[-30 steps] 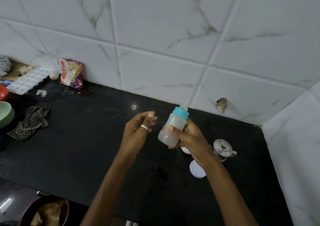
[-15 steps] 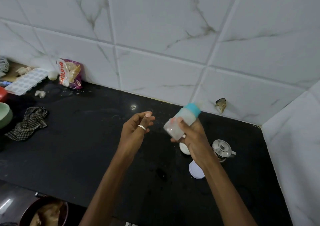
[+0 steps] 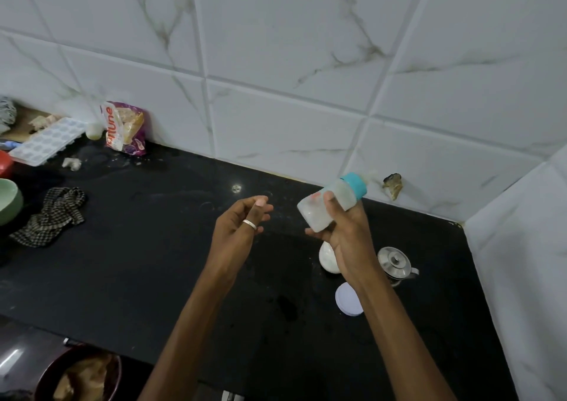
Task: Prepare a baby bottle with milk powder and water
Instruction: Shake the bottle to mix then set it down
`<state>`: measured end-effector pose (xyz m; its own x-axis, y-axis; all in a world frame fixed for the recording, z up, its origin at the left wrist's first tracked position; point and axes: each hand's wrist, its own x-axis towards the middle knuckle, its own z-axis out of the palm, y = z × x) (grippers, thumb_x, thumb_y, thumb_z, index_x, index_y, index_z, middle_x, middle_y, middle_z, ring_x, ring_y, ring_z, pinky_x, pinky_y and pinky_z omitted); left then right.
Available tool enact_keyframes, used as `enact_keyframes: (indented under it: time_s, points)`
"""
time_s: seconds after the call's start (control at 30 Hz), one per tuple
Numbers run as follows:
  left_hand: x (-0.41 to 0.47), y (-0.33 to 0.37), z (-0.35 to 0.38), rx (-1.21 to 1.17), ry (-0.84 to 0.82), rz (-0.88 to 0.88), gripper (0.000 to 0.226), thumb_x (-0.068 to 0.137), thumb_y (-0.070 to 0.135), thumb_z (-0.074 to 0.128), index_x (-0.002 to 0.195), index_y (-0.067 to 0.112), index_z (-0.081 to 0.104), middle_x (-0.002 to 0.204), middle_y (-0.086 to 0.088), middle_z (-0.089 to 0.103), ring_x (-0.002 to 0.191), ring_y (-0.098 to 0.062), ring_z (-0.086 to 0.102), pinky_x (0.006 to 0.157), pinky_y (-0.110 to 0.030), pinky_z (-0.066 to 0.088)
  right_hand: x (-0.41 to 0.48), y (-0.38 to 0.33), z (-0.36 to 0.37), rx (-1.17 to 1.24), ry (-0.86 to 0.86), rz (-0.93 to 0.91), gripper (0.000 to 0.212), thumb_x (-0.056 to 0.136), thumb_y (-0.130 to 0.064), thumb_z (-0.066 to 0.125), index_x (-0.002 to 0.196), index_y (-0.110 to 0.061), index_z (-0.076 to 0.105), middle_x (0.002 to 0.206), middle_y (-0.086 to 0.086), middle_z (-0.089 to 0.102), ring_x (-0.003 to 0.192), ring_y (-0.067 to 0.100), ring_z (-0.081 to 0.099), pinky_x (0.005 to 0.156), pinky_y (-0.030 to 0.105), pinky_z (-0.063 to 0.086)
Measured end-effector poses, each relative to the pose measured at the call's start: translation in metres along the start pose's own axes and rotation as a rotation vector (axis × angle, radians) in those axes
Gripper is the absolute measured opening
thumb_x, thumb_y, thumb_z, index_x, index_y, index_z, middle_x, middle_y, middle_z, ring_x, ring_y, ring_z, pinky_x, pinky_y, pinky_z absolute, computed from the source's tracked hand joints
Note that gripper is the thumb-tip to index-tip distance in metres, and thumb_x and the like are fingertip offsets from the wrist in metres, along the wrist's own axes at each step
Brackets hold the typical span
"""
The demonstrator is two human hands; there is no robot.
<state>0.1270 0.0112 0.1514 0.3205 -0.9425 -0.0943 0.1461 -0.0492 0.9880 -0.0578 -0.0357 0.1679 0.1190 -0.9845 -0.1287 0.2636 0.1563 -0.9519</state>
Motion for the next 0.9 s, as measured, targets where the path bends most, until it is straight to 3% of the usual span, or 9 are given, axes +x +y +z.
enact_keyframes:
  time_s: [0.13,0.3,0.43,0.57,0.7,0.83,0.9]
  points:
    - [0.0,0.0,-0.001,-0.002,-0.01,-0.004,0.03,0.092,0.045,0.061,0.113,0.028,0.072,0.107,0.008,0.079,0.102,-0.007,0.073,0.092,-0.035,0.057,-0.005,0.004,0.0,-0.219,-0.188,0.088,0.038,0.093,-0.023,0.072,0.126,-0.025,0.054,0.119,0.009,0.067,0.104,0.022,0.071,0.071,0.04,0.064]
    - [0.001,0.0,-0.002,-0.002,0.011,-0.009,0.019,0.1,0.036,0.06,0.111,0.028,0.073,0.105,0.008,0.079,0.1,-0.007,0.073,0.092,-0.035,0.057,-0.004,0.011,0.006,-0.028,-0.019,0.074,0.054,0.086,-0.038,0.075,0.131,-0.022,0.052,0.118,0.008,0.067,0.105,0.025,0.071,0.064,0.038,0.062]
    - [0.0,0.0,-0.002,0.001,-0.013,-0.014,0.025,0.095,0.041,0.06,0.114,0.028,0.072,0.108,0.006,0.078,0.102,-0.007,0.073,0.093,-0.036,0.058,-0.008,0.016,0.002,-0.216,-0.231,0.108,0.049,0.087,-0.033,0.077,0.129,-0.023,0.055,0.118,0.008,0.069,0.105,0.022,0.072,0.069,0.038,0.062]
    - [0.0,0.001,-0.003,-0.006,0.012,-0.012,0.021,0.101,0.036,0.06,0.113,0.025,0.073,0.107,0.005,0.079,0.104,-0.01,0.073,0.092,-0.034,0.057,-0.002,0.017,0.006,0.006,-0.047,0.084,0.051,0.083,-0.039,0.069,0.129,-0.021,0.053,0.115,0.009,0.067,0.097,0.019,0.072,0.06,0.034,0.058]
    - [0.001,0.001,-0.004,0.006,-0.005,-0.013,0.023,0.102,0.033,0.058,0.118,0.024,0.071,0.11,0.006,0.078,0.104,-0.008,0.072,0.094,-0.034,0.058,-0.009,0.021,0.006,-0.219,-0.245,0.086,0.052,0.083,-0.035,0.073,0.13,-0.025,0.054,0.119,0.008,0.068,0.104,0.02,0.072,0.068,0.034,0.06]
    - [0.0,0.0,-0.006,0.0,0.016,0.006,0.022,0.102,0.033,0.058,0.115,0.024,0.072,0.107,0.005,0.078,0.101,-0.006,0.073,0.091,-0.033,0.058,-0.006,0.024,0.009,0.026,-0.043,0.091,0.061,0.083,-0.04,0.071,0.137,-0.021,0.05,0.127,0.015,0.065,0.108,0.027,0.07,0.064,0.035,0.059]
    - [-0.001,0.0,-0.007,-0.01,0.021,0.001,0.021,0.101,0.033,0.058,0.115,0.024,0.072,0.107,0.005,0.078,0.101,-0.006,0.073,0.091,-0.034,0.057,-0.008,0.026,0.008,-0.047,-0.083,0.098,0.061,0.083,-0.038,0.071,0.137,-0.021,0.048,0.125,0.013,0.064,0.106,0.024,0.07,0.063,0.033,0.059]
